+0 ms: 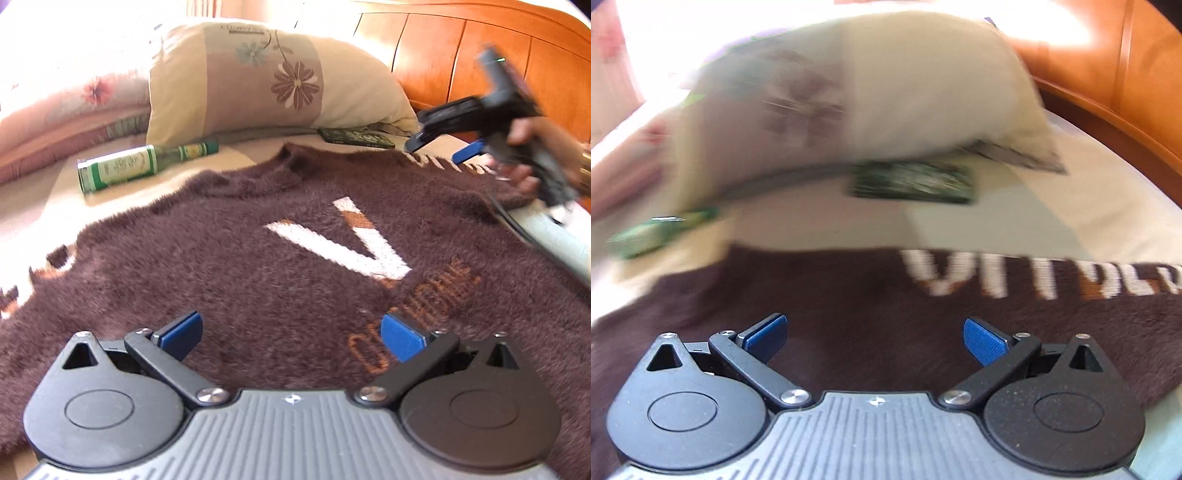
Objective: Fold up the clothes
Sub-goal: 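Move the open right gripper across the sweater toward the sleeve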
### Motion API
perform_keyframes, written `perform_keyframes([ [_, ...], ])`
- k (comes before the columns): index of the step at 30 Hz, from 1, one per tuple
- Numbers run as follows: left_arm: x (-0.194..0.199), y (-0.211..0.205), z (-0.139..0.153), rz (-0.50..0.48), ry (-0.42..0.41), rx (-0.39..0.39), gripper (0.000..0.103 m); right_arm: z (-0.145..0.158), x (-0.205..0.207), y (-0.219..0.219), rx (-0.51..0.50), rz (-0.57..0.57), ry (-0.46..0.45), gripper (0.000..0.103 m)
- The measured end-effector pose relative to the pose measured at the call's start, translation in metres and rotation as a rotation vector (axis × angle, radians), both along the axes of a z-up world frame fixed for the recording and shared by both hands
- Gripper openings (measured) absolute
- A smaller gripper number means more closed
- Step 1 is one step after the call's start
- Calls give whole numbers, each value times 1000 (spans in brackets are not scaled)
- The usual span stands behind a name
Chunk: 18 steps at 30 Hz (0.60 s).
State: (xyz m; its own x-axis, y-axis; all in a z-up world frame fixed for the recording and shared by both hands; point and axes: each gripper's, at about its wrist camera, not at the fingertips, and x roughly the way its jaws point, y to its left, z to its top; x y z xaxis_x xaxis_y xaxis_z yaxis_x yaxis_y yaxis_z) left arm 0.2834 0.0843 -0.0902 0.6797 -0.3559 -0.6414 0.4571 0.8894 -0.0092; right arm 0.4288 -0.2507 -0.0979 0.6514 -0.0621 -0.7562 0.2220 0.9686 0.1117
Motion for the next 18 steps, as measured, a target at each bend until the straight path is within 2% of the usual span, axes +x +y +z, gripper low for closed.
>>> perform_keyframes([
  [4, 9, 7, -8, 14, 40, 3, 102, -34, 44, -16, -13, -116, 46, 103],
  [8, 18, 12, -13, 16, 70, -29, 102, -42, 63, -19, -65, -117, 44, 103],
  [11, 20, 13, -16, 22, 66, -41, 102, -35, 58, -24, -46, -75, 33, 103],
  [15, 19, 10, -16, 29, 60, -18, 102, -23, 46, -32, -8, -13, 13, 103],
  [18, 16, 9, -15, 31, 50, -7, 102, -14, 19, -52, 18, 41, -40, 103],
])
